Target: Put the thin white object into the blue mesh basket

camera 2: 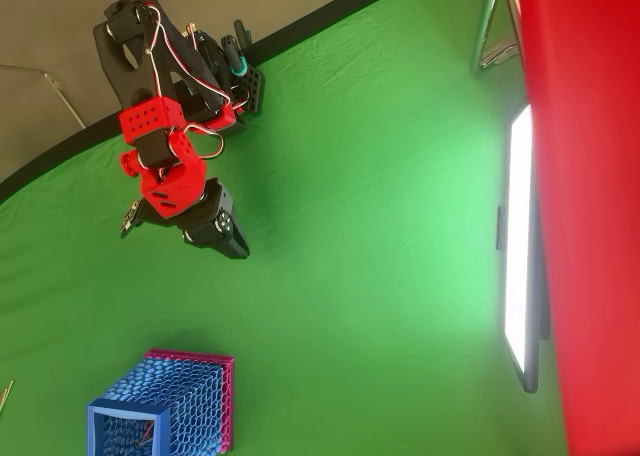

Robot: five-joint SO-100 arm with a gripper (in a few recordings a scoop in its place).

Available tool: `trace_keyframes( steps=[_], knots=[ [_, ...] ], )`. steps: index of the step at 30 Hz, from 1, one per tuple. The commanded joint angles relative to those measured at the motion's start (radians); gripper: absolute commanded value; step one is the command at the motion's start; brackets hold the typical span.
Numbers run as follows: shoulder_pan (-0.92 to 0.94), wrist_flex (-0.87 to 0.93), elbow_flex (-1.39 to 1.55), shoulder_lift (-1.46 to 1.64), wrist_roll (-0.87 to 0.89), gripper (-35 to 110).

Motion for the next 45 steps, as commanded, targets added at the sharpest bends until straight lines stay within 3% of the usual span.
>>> trace_keyframes(
  steps=[1, 20, 45],
  knots=[
    [-0.028, 0.0, 0.087, 0.118, -0.021, 6],
    [-0.08, 0.153, 0.577, 0.802, -0.091, 1],
    [-0.061, 0.187, 0.641, 0.876, -0.097, 2]
  ],
)
